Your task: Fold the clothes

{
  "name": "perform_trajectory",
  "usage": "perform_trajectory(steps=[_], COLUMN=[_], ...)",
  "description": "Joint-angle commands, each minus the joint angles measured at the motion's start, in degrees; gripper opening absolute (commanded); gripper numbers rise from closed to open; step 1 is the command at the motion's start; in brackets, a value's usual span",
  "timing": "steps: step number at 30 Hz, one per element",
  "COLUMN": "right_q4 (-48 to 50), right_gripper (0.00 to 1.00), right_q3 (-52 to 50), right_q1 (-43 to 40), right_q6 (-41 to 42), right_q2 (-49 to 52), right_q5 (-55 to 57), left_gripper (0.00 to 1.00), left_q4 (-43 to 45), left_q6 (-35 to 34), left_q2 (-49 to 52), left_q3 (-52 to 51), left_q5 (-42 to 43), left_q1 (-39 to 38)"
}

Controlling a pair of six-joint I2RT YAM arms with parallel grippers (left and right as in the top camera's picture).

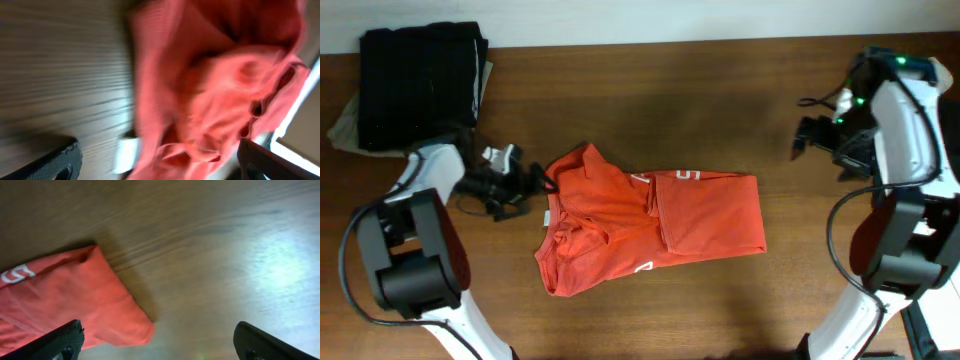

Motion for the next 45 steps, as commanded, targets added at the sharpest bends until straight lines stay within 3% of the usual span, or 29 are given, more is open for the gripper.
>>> perform_trajectory(steps=[1, 12, 15, 16, 18, 20, 21, 22, 24, 26, 29, 32, 37, 45], right_q4=[-0.22, 0.24, 0.24, 0.24, 0.22, 0.24, 0.24, 0.24, 0.24, 0.24, 0.24, 0.24, 0.24, 0.24], right_gripper=[0.99, 0.99, 0.99, 0.99, 0.99, 0.99, 0.99, 0.99, 0.99, 0.99, 0.99, 0.99, 0.99, 0.99], right_q3=[0.59, 0.59, 0.59, 0.59, 0.59, 0.59, 0.57, 0.59, 0.59, 0.59, 0.59, 0.59, 0.59, 0.59], right_q1=[-3.19, -3.8, -3.8, -3.8, -3.8, -3.8, -3.8, -3.8, -3.8, -3.8, -3.8, -3.8, -3.8, -3.8], right_q6=[-0.44, -0.46, -0.46, -0.46, -0.46, -0.46, -0.46, -0.46, -0.46, -0.46, -0.46, -0.46, -0.46, -0.46], right_q2=[-1.9, -1.9, -1.9, -1.9, -1.9, -1.9, -1.9, -1.9, -1.9, -1.9, -1.9, -1.9, -1.9, -1.9], right_q5=[-0.72, -0.85, -0.85, -0.85, -0.85, -0.85, -0.85, -0.85, -0.85, -0.85, -0.85, -0.85, -0.83, -0.83], left_gripper=[0.99, 0.99, 0.47, 0.39, 0.36, 0.25, 0.05, 0.0, 0.0, 0.0, 0.0, 0.0, 0.0, 0.0], left_q4=[1.27, 2.1, 2.21, 2.23, 2.25, 2.27, 2.32, 2.27, 2.21, -0.52, -10.8, -20.2, -34.18, -36.72], left_q6=[1.77, 0.44, 0.42, 0.42, 0.42, 0.42, 0.42, 0.42, -0.7, -6.78, -13.53, -17.09, -19.15, -19.15], left_q2=[0.59, 8.81, 9.03, 9.03, 9.03, 9.03, 9.03, 9.03, 9.03, 9.03, 9.03, 9.03, 9.01, 7.93], left_q3=[-2.73, -2.78, -2.75, -2.75, -2.75, -2.69, -2.69, -2.56, -1.68, 1.77, 12.41, 24.57, 41.81, 43.3], left_q5=[2.34, -7.72, -6.88, -6.88, -6.86, -6.84, -6.67, -6.67, -7.76, -16.65, -32.63, -38.86, -39.93, -32.09], left_q1=[-4.87, -8.74, -8.76, -8.81, -8.85, -8.85, -8.85, -8.85, -8.66, -7.02, -4.44, -3.5, -6.73, -24.0])
